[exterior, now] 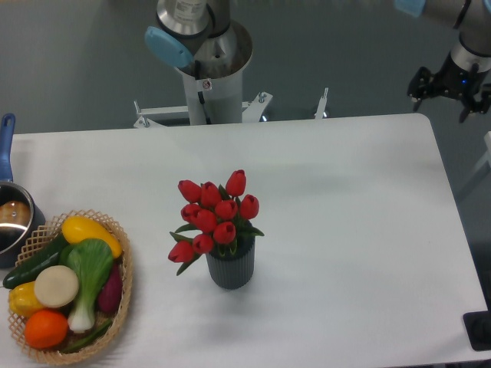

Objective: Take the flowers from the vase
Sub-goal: 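Move the open gripper down toward the red tulips in the grey vase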

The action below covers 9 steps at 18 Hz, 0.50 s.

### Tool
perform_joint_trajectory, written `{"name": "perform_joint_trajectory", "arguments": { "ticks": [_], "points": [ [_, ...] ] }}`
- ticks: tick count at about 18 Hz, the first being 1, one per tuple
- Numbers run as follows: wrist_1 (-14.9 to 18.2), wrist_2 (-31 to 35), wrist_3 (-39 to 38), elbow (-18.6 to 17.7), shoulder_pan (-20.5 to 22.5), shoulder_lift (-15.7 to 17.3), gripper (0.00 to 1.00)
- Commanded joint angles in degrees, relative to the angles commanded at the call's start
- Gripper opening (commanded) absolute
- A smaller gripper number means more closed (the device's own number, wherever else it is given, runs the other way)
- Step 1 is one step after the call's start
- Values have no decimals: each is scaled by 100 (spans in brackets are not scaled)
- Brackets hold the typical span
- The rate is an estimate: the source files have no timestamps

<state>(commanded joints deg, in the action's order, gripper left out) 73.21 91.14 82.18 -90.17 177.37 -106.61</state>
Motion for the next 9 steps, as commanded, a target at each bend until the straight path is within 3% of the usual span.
{"name": "perform_joint_trajectory", "arguments": {
  "ticks": [7, 9],
  "points": [
    [0, -246, -9, 0, -79, 53, 100],
    [0, -185, -18, -9, -184, 210, 100]
  ]
}}
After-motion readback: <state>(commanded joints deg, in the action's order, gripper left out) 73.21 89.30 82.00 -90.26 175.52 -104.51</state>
